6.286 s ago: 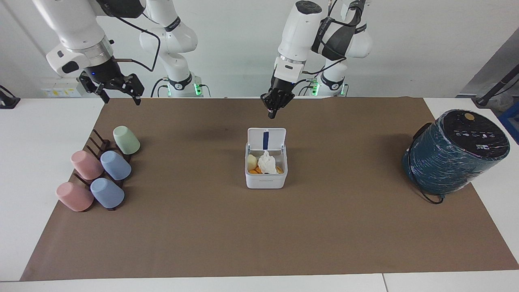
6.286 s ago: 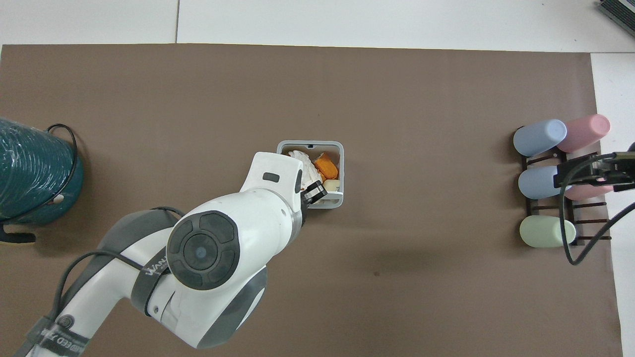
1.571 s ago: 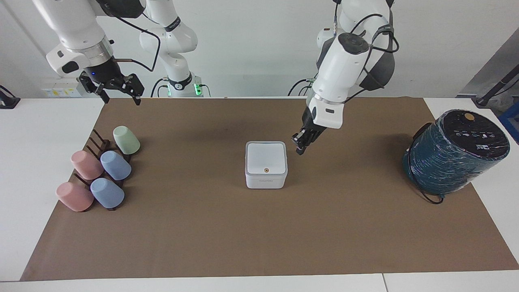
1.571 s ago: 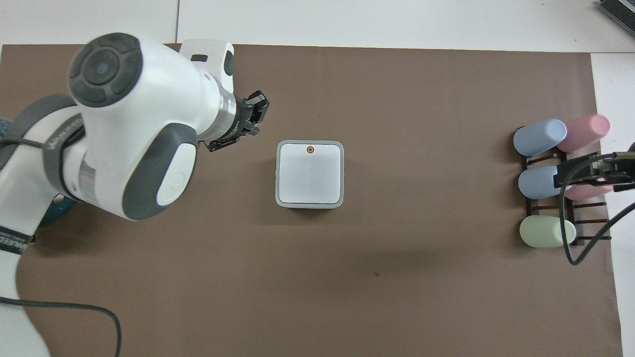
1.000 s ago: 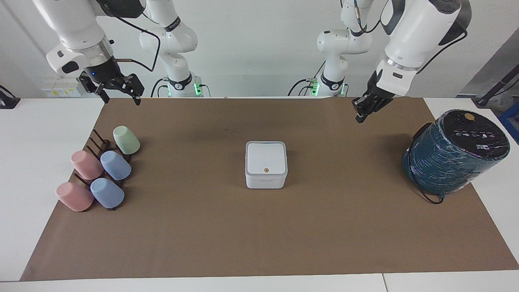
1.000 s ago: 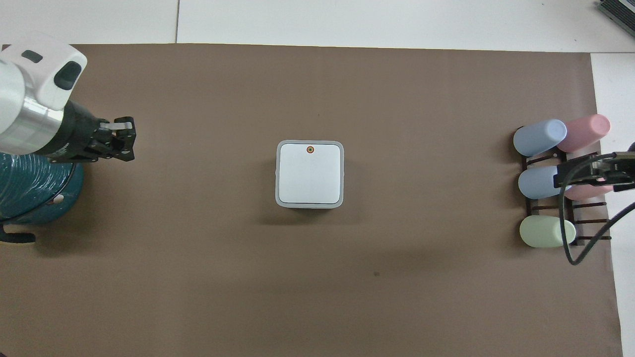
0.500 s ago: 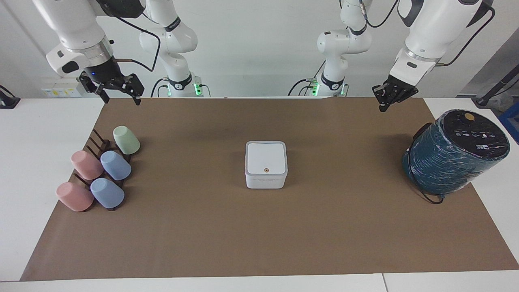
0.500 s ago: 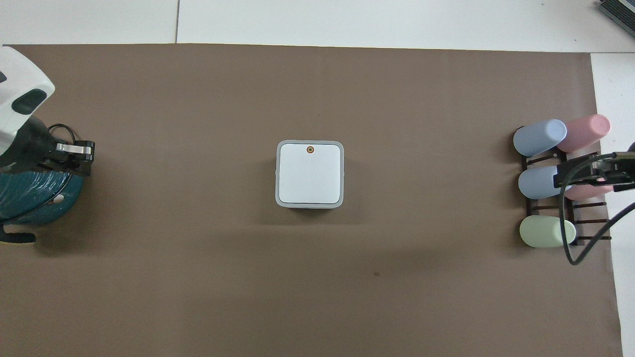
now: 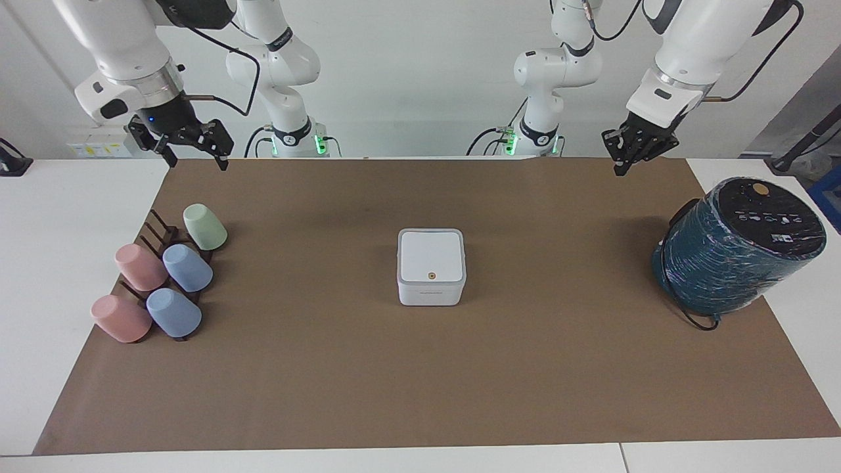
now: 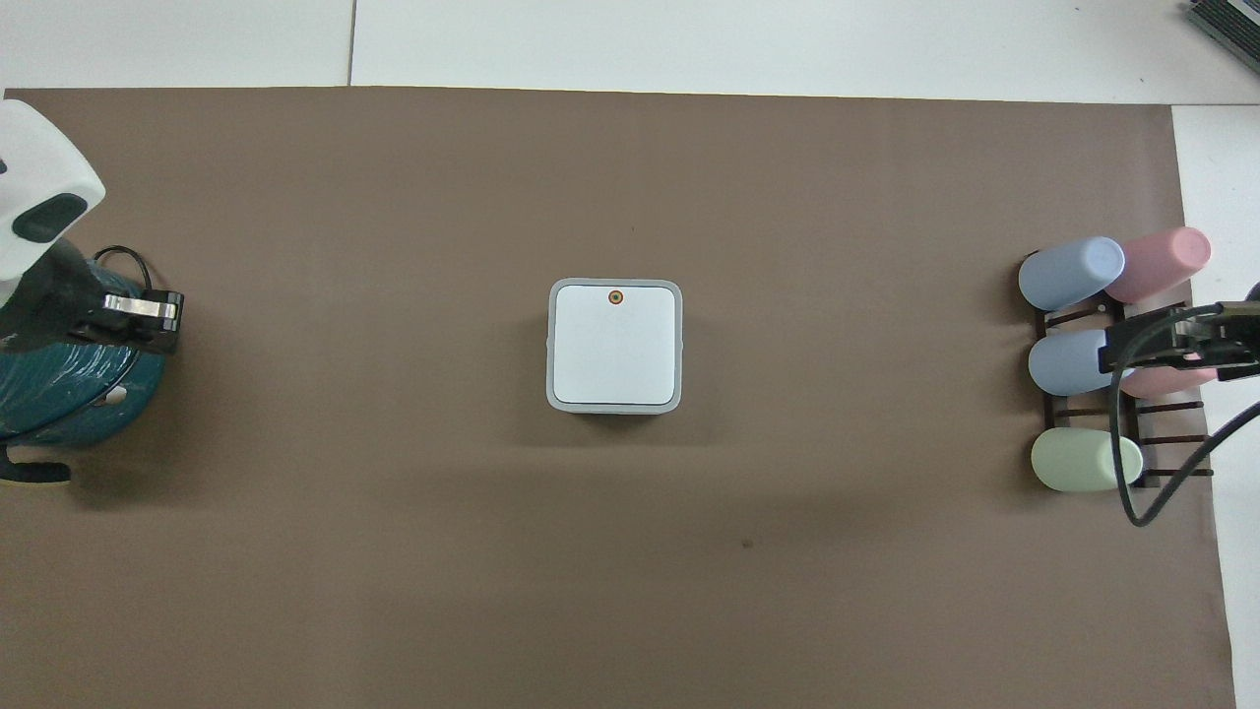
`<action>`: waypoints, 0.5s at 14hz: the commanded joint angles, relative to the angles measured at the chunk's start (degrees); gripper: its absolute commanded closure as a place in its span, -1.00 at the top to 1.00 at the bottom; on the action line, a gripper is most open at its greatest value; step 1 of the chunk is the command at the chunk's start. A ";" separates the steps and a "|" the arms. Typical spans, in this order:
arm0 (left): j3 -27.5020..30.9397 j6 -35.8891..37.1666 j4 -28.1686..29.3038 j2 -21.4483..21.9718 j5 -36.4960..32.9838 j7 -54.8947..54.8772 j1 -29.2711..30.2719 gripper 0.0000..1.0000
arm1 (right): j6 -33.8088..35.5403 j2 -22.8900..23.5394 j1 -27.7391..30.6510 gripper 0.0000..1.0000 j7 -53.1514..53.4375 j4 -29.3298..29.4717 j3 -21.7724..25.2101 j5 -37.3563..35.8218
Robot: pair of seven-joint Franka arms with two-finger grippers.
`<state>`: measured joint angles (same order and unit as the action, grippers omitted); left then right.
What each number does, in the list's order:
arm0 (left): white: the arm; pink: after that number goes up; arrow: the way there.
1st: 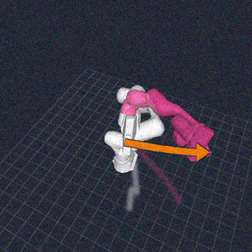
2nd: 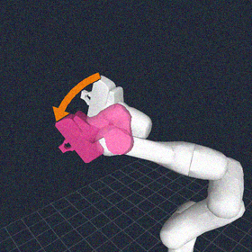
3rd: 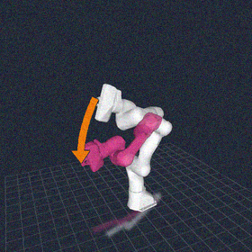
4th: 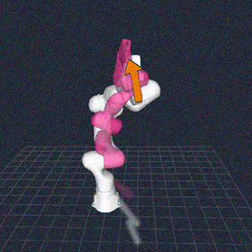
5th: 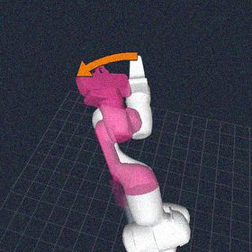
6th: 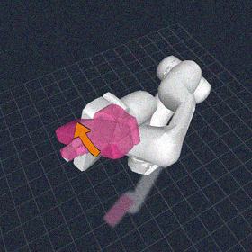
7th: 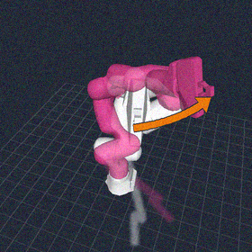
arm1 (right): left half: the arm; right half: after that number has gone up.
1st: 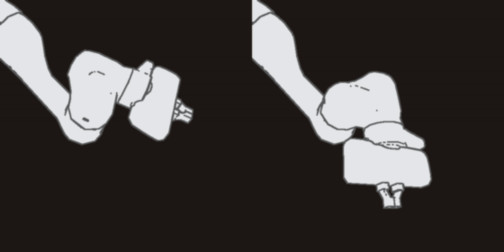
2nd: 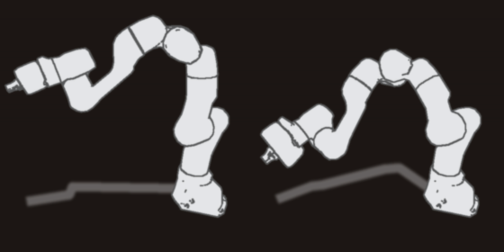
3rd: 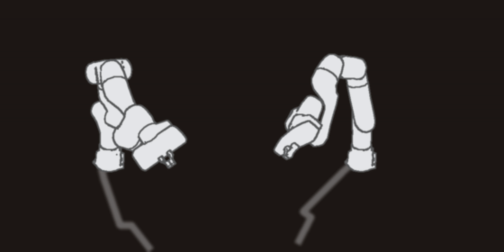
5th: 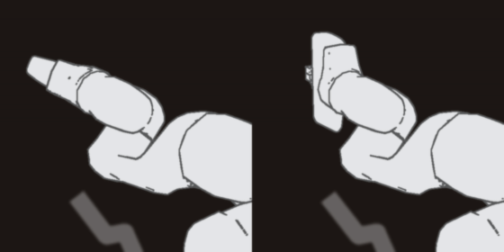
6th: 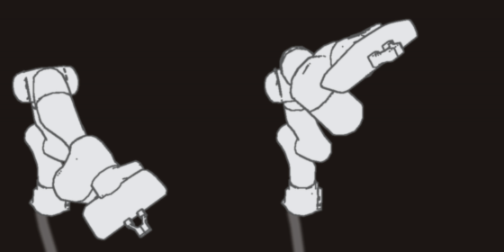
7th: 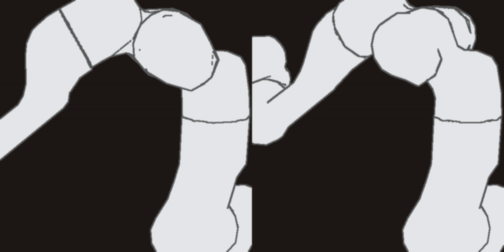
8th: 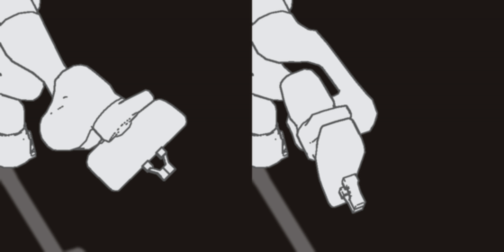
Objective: Close trash can lid
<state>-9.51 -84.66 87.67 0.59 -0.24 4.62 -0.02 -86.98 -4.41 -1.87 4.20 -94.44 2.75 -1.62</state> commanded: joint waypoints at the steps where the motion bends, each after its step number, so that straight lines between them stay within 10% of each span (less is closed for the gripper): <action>1: -0.25 -0.07 1.01 1.17 -0.55 -0.49 0.11 1.00 | 0.93 -0.43 0.55 1.00 -1.65 0.04 -0.29 -0.13; 7: -0.25 -1.65 1.10 1.17 -0.03 -0.84 -0.07 1.00 | 0.93 -0.43 0.46 1.00 -1.65 0.04 -0.29 -0.13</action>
<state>-9.76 -84.97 87.67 0.61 -0.22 4.51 -0.03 -86.98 -4.41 -1.87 4.20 -94.44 2.75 -1.62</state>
